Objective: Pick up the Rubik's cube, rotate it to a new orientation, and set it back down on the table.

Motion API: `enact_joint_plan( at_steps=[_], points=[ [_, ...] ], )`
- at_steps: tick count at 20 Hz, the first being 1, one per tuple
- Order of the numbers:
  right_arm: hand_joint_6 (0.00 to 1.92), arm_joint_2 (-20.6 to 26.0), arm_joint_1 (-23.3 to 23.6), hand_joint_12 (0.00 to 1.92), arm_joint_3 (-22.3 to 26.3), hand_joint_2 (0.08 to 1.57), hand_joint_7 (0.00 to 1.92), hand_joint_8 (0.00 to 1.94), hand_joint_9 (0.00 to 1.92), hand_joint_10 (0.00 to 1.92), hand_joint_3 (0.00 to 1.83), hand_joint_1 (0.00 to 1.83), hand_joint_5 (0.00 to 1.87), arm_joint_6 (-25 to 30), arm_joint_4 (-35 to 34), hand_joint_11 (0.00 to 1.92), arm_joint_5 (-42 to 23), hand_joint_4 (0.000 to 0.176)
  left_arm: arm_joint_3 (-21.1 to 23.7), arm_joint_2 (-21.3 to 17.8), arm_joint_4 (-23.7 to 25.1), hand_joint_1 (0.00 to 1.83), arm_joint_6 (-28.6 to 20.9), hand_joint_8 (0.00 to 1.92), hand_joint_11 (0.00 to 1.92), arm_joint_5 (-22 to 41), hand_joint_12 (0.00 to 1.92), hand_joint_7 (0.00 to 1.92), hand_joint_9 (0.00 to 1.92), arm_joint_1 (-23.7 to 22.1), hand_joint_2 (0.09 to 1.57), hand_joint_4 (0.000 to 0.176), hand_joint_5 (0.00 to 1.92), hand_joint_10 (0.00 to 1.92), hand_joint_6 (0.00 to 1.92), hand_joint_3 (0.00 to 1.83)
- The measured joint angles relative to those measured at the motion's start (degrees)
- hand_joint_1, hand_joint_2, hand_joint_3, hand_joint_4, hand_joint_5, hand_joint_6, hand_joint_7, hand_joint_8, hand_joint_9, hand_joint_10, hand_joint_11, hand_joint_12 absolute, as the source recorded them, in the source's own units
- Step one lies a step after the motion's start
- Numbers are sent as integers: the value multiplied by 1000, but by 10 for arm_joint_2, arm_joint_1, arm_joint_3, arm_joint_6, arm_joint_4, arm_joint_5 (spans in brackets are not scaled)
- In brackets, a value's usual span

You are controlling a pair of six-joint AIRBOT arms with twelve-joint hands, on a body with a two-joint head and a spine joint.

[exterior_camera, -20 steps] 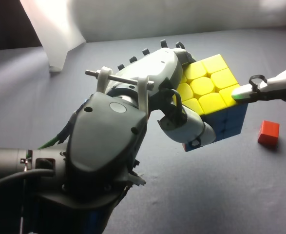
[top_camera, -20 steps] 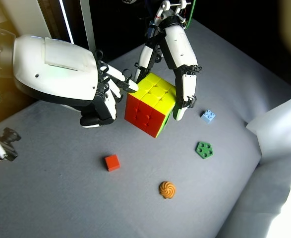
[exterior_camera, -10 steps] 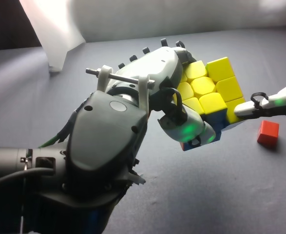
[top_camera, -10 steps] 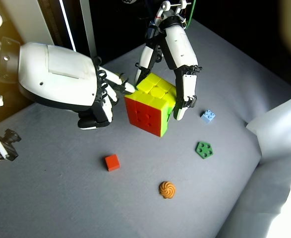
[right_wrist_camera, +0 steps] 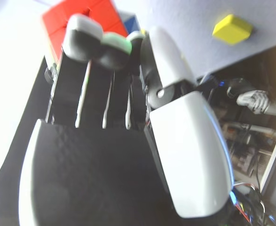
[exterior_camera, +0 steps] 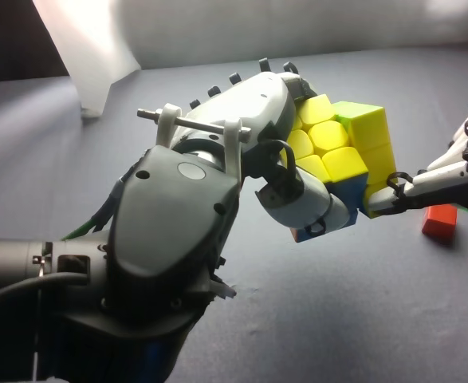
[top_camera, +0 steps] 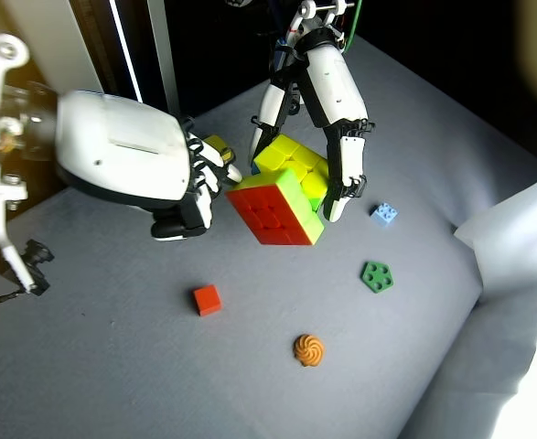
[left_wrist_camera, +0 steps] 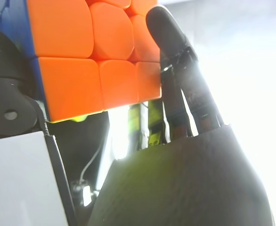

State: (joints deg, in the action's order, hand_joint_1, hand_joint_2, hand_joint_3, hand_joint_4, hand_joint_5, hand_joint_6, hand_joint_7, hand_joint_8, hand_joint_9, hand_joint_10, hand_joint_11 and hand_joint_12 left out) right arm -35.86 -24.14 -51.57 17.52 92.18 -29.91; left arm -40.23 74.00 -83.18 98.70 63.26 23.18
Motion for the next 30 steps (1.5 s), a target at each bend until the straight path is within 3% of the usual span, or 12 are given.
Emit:
enact_joint_plan(
  at_steps=[2, 4, 9, 11, 16, 20, 22, 27, 28, 30],
  points=[
    [0, -1, -4, 1921, 0, 1290, 653, 1602, 918, 1921, 4, 1293, 238, 0, -1, 938, 5, 0, 0, 0, 0, 1472, 0, 1627, 496, 2, 1648, 604, 677, 0, 1251, 0, 679, 1554, 1328, 5],
    [2, -4, -11, 1921, 0, 1291, 651, 1606, 897, 1921, 4, 1291, 242, -5, -3, 915, 14, 0, -2, 0, 0, 1475, 1, 1527, 476, 4, 1661, 669, 721, 0, 1235, 0, 722, 1516, 1244, 0],
    [2, -14, -20, 1921, 0, 1300, 635, 1631, 928, 1921, 6, 1287, 254, -9, -11, 958, 35, 0, -4, 0, -4, 1477, 3, 1575, 512, 8, 1629, 637, 697, 0, 1237, 0, 725, 1575, 1210, 1],
    [5, -21, -30, 1921, -2, 1286, 663, 1590, 926, 1921, 0, 1296, 267, -12, 3, 953, 41, 0, -4, 0, 2, 1477, -1, 1482, 505, 4, 1645, 676, 748, -2, 1218, 0, 779, 1482, 1163, 0],
    [8, -26, -34, 1921, -9, 1280, 675, 1575, 926, 1921, 0, 1298, 287, -14, 3, 947, 60, 0, -4, 0, 13, 1474, -9, 1588, 485, 7, 1649, 618, 708, -8, 1245, 0, 696, 1530, 1302, 1],
    [2, -26, -34, 1921, -9, 1282, 671, 1577, 933, 1921, 0, 1297, 238, -14, 4, 949, 54, 0, -4, 0, 9, 1481, -9, 1462, 546, 7, 1605, 702, 759, -8, 1207, 0, 786, 1448, 1143, 0],
    [5, -26, -33, 1921, -9, 1296, 646, 1614, 923, 1921, 4, 1287, 232, -13, 4, 932, 43, 0, -4, 0, 8, 1476, -9, 1567, 503, 5, 1647, 638, 694, -8, 1237, 0, 737, 1559, 1201, 0],
    [7, -19, -7, 1921, -9, 1284, 666, 1589, 944, 1921, 0, 1297, 246, -9, 2, 961, 7, 0, -4, 0, 3, 1479, -9, 1615, 565, -5, 1579, 639, 660, -8, 1236, 0, 723, 1608, 1196, 0],
    [11, -16, 1, 1921, -9, 1276, 682, 1564, 923, 1921, 0, 1302, 267, -8, 2, 937, 4, 0, -4, 0, 2, 1481, -8, 1581, 576, -6, 1568, 670, 703, -8, 1224, 0, 727, 1515, 1219, 0],
    [6, -12, 10, 1921, -9, 1276, 679, 1568, 916, 1921, 0, 1301, 276, -7, 4, 933, 4, 0, -4, 0, 3, 1479, -9, 1599, 584, -6, 1558, 651, 690, -8, 1225, 0, 730, 1514, 1255, 1]
  ],
)
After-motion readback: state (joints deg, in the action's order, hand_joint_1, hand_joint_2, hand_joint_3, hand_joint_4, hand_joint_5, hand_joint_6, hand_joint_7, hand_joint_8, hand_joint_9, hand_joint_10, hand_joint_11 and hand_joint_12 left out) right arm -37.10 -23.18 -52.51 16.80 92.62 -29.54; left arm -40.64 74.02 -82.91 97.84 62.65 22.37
